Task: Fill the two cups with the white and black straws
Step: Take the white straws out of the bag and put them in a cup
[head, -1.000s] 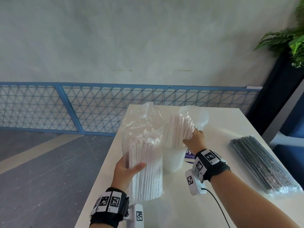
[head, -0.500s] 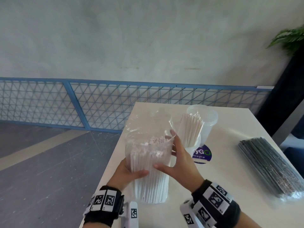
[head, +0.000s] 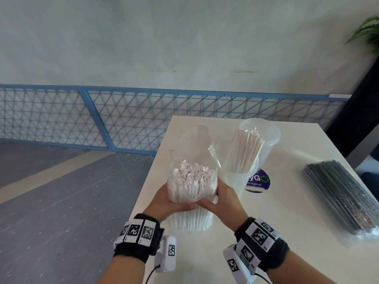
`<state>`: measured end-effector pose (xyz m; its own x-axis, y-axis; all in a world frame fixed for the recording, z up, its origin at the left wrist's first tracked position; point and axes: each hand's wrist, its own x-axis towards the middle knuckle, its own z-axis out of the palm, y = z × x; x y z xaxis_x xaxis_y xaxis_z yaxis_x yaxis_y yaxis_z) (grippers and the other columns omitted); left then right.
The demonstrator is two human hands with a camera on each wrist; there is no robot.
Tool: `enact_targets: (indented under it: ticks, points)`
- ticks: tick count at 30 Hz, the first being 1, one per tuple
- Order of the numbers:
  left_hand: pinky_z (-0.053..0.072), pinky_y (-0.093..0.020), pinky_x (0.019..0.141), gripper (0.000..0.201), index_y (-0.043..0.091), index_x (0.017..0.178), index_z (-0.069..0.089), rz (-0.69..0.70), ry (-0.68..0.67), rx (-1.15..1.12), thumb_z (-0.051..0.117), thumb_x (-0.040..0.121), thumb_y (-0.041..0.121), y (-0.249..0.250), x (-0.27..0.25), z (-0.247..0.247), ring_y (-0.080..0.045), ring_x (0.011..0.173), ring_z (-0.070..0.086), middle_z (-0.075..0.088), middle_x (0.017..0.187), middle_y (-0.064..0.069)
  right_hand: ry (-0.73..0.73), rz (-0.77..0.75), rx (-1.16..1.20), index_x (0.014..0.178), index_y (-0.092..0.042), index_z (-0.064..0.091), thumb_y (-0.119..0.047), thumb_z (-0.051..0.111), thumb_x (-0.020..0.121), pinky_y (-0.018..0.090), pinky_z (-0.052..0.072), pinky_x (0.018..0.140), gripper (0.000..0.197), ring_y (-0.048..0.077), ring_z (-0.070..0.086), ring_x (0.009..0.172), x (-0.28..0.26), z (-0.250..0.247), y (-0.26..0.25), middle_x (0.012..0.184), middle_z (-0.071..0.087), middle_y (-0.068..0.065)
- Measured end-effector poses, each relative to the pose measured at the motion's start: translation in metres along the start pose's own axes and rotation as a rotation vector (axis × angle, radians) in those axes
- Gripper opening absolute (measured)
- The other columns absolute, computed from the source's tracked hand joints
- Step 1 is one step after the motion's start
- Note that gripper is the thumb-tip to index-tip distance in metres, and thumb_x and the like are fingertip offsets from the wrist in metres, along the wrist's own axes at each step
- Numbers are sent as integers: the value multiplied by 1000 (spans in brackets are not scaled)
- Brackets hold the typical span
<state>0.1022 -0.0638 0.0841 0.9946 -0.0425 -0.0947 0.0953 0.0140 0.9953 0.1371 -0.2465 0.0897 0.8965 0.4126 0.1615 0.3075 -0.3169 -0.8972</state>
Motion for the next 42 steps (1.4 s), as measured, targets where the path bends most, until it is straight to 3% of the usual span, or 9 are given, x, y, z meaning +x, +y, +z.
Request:
enact_targets:
  ticks: [3, 6, 17, 20, 23, 26, 28, 32, 42]
  points:
    - [53, -21, 76, 56, 31, 90, 74, -19, -27, 36, 75, 61, -17, -5, 2, 1, -9, 93, 70, 75, 93, 6, -8, 53, -70, 115, -18, 51, -35, 79, 70, 13, 43, 69, 56, 4, 57, 75, -1, 6, 16, 86, 62, -12]
    - [54, -18, 70, 55, 31, 79, 76, -51, -29, 23, 73, 61, -21, -14, 2, 1, -8, 85, 71, 76, 85, 7, -20, 93, -90, 116, -14, 52, -41, 78, 68, 25, 46, 69, 61, 18, 57, 75, -3, 12, 28, 87, 65, 1]
    - [52, -16, 68, 55, 13, 104, 61, -154, -11, 115, 81, 58, -10, -38, 3, 5, -19, 96, 66, 71, 89, 6, -110, 191, -174, 124, -16, 50, -43, 78, 67, 16, 43, 78, 69, 13, 60, 96, -8, 20, 60, 105, 67, -1]
    - [50, -11, 74, 80, 27, 116, 49, -67, 48, 136, 86, 52, -4, -23, 1, 3, -5, 103, 63, 64, 104, 13, -118, 221, -193, 119, -15, 51, -47, 77, 67, 21, 44, 78, 67, 16, 59, 94, -7, 20, 64, 104, 67, 3]
    - [52, -19, 83, 92, 32, 123, 44, 44, 109, 38, 86, 49, -2, -8, 3, 1, -2, 107, 61, 63, 115, 11, -142, 228, -219, 125, -13, 46, -48, 75, 69, 21, 43, 78, 73, 19, 59, 96, -5, 20, 62, 109, 65, 7]
    - [52, -19, 80, 67, 29, 109, 53, 64, 125, 88, 85, 57, 0, -1, 4, 7, -10, 103, 66, 68, 108, 5, -157, 177, -208, 144, -11, 22, -46, 77, 68, 20, 36, 99, 101, 16, 48, 123, -7, 17, 51, 138, 47, 2]
    - [52, -18, 79, 61, 27, 108, 55, 55, 120, 71, 82, 60, 1, -2, 4, 8, -9, 101, 66, 69, 107, 2, -32, 84, -46, 147, -20, 12, -49, 77, 65, 17, 29, 107, 108, 1, 35, 131, -12, 9, 31, 145, 30, -14]
    - [54, -23, 81, 70, 16, 118, 55, 16, 62, 27, 85, 55, 9, -3, 3, 8, -15, 104, 66, 70, 110, -3, 315, -221, 71, 137, -23, 31, -46, 68, 71, 9, 36, 100, 79, -4, 40, 124, -14, -7, -9, 137, 39, -10]
    - [55, -29, 81, 65, 20, 112, 57, 33, 100, 4, 83, 57, -1, -4, 0, 16, -18, 102, 68, 71, 107, -4, 88, -25, 72, 120, -45, 38, -28, 82, 66, 13, 47, 89, 72, -2, 59, 102, -6, -15, -9, 106, 63, -13]
